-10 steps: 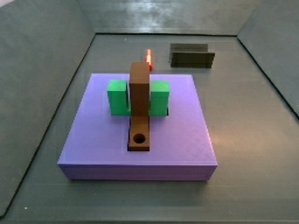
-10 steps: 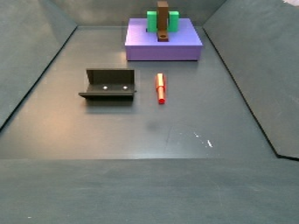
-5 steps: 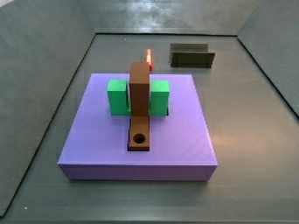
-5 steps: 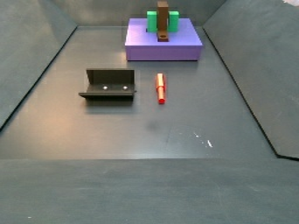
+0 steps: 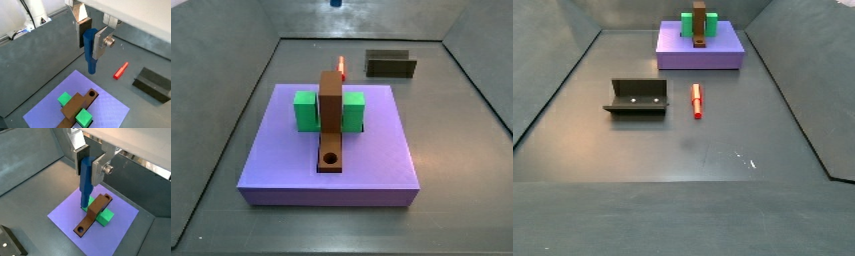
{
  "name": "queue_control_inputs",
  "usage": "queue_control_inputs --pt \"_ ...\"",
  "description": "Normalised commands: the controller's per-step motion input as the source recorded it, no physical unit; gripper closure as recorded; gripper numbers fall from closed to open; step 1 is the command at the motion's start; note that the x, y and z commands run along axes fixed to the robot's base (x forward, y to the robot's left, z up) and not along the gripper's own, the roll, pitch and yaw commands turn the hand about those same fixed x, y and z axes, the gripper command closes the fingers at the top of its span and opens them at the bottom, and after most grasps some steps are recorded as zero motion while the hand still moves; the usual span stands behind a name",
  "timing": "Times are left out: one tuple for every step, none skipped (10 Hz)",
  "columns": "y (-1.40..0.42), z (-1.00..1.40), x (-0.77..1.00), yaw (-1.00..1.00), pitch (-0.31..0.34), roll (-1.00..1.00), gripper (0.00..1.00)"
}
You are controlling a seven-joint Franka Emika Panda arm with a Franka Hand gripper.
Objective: Pick up the blue object. Move up. Place the blue object on the fixture. Regrasp the blue object. Move to above the board. Insert the blue object.
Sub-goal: Insert the blue object.
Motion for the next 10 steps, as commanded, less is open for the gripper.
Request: queue_control_inputs --pt "0.39 -0.37 0.02 -0.06 -0.009 -0.4 1.0" --pt "0.29 -0.44 0.03 0.0 -0.036 -0.36 1.0" --pt "0.16 -0.47 0.0 0.0 -0.041 -0.34 1.0" --pt "0.12 -0.47 0.0 -0.01 -0.041 -0.33 1.0" --pt "0.0 -0.56 0.0 0.0 -0.039 -0.21 1.0" --pt "-0.09 -0.69 -0.05 0.0 -0.01 -0.05 1.0" --pt "-0.31 -0.46 0.0 0.0 0.0 -0.01 1.0" --pt "-0.5 0.14 0.09 -0.01 0.004 -0.15 1.0" --pt "-0.35 0.47 0.2 -0.13 0.0 -0.41 1.0" --pt "-0.29 0.47 0.23 -0.06 -0.06 -0.49 1.0"
